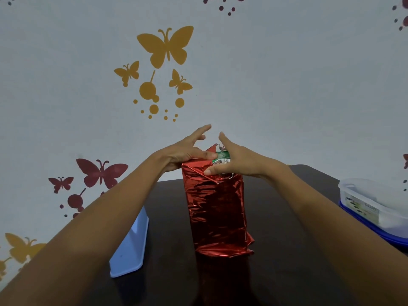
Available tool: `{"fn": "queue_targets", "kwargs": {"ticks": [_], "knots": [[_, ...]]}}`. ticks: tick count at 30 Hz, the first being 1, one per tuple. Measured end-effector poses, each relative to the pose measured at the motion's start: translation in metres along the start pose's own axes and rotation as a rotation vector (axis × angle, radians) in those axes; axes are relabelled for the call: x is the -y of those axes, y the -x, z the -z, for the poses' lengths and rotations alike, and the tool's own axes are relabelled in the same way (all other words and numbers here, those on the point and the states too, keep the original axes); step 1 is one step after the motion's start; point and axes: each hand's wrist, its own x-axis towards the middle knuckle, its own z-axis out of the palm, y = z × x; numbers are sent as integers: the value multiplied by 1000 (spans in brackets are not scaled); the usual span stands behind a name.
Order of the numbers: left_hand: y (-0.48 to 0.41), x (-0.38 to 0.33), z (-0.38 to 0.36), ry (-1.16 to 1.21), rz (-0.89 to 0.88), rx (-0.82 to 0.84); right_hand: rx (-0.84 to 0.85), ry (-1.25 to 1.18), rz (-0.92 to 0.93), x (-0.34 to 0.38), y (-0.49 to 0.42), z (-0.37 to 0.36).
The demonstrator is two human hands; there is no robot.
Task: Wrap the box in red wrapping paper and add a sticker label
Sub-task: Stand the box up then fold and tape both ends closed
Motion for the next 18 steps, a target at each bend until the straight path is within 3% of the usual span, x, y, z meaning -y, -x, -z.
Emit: {"fn": "queue_targets", "kwargs": {"ticks": [4,6,9,11,14,17,18], "knots": [[-3,-11,-2,44,193,86,-4,-38,-11,-2,-1,0],[-4,-21,-11,-83,257,44,-7,-45,-10,-2,-1,0],[-4,-28,-21,-293,242,-7,-6,-39,-7,1,-1,0],[-5,-24,-18,-306,233,-8,-13,-52,-4,1,0,0],[6,-15,-10,-14,164,15,-29,-70,7,3,4,-1],[22,20,-3,467,54,-85,-20,-27,7,6,7,2],[28,37,-3,512,13,-87,-5,-37,6,6,7,4]]}}
